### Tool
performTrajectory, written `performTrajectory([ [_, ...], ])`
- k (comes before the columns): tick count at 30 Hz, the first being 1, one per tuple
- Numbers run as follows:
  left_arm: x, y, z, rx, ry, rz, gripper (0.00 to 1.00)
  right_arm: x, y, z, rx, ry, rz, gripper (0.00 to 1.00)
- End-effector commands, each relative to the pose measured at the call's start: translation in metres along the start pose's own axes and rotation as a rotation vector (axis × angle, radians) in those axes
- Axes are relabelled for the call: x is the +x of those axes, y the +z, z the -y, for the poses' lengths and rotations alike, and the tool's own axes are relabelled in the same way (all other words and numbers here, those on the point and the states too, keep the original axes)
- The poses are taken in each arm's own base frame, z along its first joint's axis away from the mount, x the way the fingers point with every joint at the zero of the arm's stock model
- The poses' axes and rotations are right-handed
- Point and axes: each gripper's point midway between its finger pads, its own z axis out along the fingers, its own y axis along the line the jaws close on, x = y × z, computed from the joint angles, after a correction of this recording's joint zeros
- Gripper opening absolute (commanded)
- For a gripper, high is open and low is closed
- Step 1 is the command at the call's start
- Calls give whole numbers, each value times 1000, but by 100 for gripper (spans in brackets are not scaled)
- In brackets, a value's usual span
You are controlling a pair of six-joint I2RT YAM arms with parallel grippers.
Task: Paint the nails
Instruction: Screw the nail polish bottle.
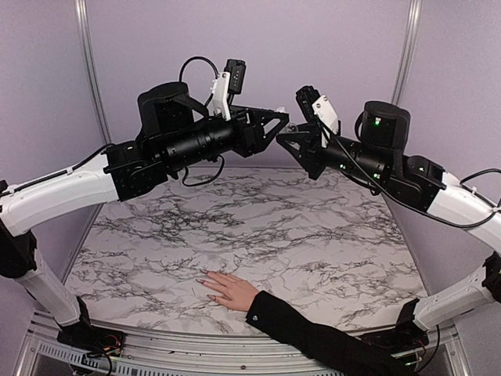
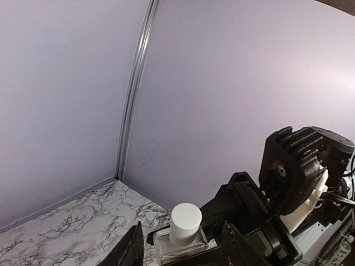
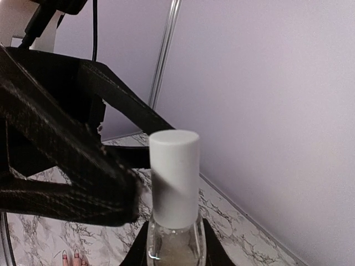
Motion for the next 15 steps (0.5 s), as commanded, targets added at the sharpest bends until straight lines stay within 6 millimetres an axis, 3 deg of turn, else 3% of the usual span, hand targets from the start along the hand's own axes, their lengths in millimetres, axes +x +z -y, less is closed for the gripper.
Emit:
performTrajectory([
  [1,-24,2,-4,-54,-26,74,45,-8,-1,6,56,-18,15,0],
  [9,-20,6,-3,-42,-35,68,37,-4,2,1,38,-36,-1,0],
  [15,-15,7,-2,-33,-29,58,19,-7,4,-5,8,-43,5,0],
])
